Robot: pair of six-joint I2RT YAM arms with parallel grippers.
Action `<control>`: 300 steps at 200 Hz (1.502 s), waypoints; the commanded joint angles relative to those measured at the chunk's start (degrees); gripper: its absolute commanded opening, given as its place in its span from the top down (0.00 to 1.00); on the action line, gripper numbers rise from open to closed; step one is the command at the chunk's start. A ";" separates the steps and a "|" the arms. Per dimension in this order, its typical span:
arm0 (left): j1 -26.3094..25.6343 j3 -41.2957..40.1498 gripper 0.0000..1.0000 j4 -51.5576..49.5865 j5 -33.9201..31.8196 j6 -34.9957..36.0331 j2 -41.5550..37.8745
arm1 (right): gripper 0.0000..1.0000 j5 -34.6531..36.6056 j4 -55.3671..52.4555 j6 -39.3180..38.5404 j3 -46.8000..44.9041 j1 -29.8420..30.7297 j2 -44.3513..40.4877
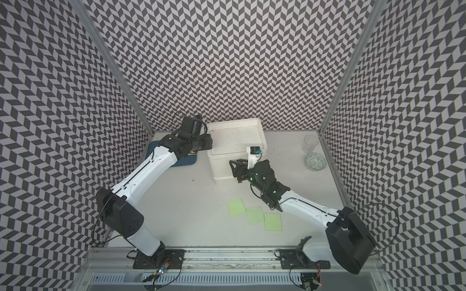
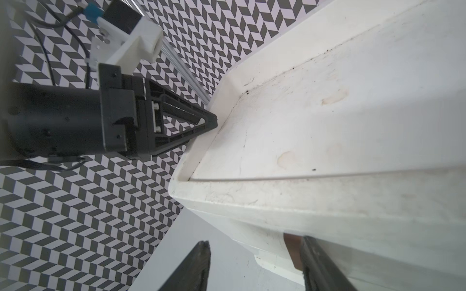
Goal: Please put the sticky notes in the drawer by color
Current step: Open the drawer in the storage box.
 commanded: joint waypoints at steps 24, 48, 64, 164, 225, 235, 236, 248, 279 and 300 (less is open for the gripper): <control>-0.03 -0.93 0.69 0.45 3.89 0.06 -1.85 | 0.40 8.18 -3.34 -2.37 1.19 -1.43 -0.67; -0.04 -0.48 0.69 0.65 4.59 -0.03 -1.52 | 0.41 7.67 -7.47 -3.23 2.76 -1.43 -0.07; -0.04 -0.71 0.69 0.86 4.55 0.02 -1.59 | 0.41 7.18 -6.93 -3.18 1.84 -1.43 -0.22; 0.01 -3.10 0.69 2.51 5.24 -0.13 -2.36 | 0.53 9.09 -4.68 -2.78 5.68 -0.11 5.24; 0.02 -3.17 0.69 2.67 5.41 0.15 -2.39 | 0.75 14.94 -4.22 -4.37 5.75 -0.24 3.61; 0.00 -3.14 0.69 2.76 5.57 0.06 -2.37 | 0.83 14.64 -4.17 -4.41 5.93 -0.20 3.59; 0.03 -3.12 0.69 2.76 5.58 0.06 -2.37 | 0.84 14.59 -4.20 -4.37 5.97 -0.15 3.57; 0.02 -3.11 0.69 2.85 5.68 0.06 -2.30 | 0.92 13.65 -4.22 -4.50 6.11 -0.19 3.43; 0.19 -3.07 0.69 2.59 5.41 0.32 -2.22 | 1.00 11.17 -4.30 -4.83 5.00 -0.20 2.15; 0.38 -3.11 0.69 2.59 5.41 0.24 -1.98 | 1.00 8.57 -5.59 -4.70 3.20 0.04 -0.01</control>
